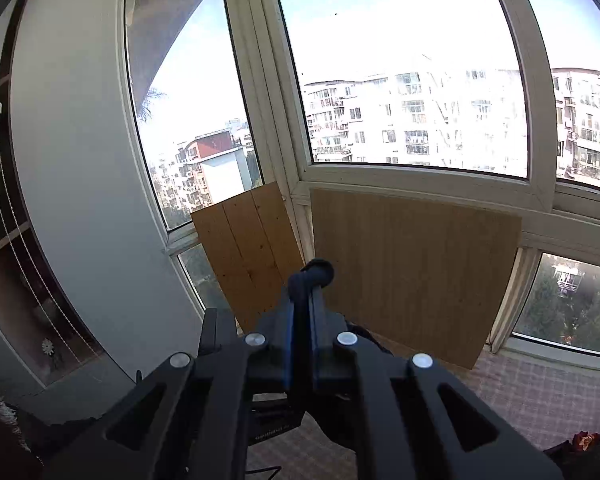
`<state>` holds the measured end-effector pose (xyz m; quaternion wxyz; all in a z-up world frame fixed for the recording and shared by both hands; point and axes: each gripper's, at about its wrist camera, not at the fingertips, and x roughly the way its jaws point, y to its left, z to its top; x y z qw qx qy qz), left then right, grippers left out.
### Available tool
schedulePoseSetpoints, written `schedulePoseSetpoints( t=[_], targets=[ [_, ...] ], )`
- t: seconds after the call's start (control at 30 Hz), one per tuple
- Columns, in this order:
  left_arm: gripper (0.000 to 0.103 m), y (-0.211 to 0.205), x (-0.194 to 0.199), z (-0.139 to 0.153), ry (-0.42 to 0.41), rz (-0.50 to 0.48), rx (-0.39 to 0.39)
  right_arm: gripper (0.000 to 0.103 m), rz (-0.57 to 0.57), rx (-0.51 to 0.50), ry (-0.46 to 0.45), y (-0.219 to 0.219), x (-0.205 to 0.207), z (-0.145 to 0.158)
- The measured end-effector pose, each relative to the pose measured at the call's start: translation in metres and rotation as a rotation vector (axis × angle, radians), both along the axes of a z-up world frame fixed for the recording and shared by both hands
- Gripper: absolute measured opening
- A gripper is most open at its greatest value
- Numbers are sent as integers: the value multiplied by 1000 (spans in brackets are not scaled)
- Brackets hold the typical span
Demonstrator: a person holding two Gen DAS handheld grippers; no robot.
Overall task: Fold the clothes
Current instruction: 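Lift the navy garment with both grippers and carry it away from the pile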
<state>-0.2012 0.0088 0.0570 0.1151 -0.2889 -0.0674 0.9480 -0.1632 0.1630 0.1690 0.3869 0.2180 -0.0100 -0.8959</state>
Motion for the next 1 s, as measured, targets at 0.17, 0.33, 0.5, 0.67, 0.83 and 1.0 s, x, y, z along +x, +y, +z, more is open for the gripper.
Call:
schedulePoseSetpoints(
  t=[0.17,0.33,0.5,0.67,0.83,1.0],
  targets=[
    [3,-98,30,41,74,123,2,6,109,-92,16,-68,-3,29],
    [3,-121,65,86,145,243,-99,6,194,-163,37,-102,-4,52],
    [3,-118,86,114,179,303,-192,6,190,-142,56,-89,-12,55],
    [3,-47,47,67,51,163,-178,6,63,5,-38,-28,-40,1],
    [6,63,2,-34,-171,-56,-94,6,-139,223,-248,64,-75,-103],
    [11,156,11,-104,-353,-188,-70,10,-331,558,-477,153,-123,-235]
  ],
)
